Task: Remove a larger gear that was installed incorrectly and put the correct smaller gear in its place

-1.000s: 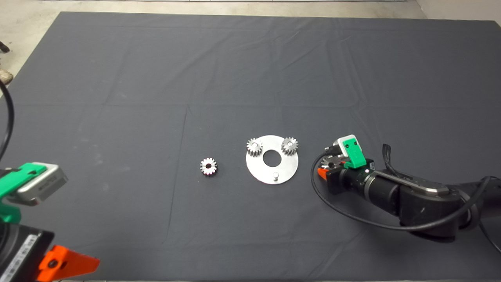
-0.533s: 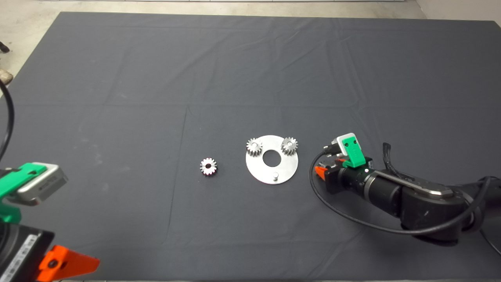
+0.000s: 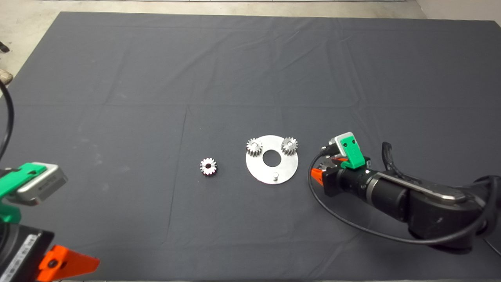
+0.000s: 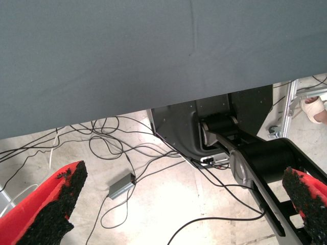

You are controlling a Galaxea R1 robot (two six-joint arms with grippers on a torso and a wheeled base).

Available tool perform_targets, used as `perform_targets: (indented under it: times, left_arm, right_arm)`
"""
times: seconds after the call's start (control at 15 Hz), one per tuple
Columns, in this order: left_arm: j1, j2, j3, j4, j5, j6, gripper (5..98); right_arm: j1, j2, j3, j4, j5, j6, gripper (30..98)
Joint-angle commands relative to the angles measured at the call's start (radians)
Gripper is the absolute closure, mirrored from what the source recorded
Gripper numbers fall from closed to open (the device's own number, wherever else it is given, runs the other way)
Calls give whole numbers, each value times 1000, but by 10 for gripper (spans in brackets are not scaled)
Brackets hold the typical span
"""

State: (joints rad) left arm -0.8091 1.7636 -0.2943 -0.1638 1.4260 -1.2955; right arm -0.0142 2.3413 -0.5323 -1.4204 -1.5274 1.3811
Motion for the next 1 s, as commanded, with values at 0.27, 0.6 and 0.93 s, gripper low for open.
perform_targets:
  times: [0.27,0.6,0.93]
  left_arm:
    - [-2,-3,-8,18,7,-2,54]
    - [18,7,-55,184,4,-2,54]
    - [114,101,-100,365,-16,0,54]
  right_arm:
    - [511,-75,-35,928,-59,-36,594]
    - [720,-186,19,1220,-46,-36,507]
    - [915,-211,44,1486,-46,-47,449]
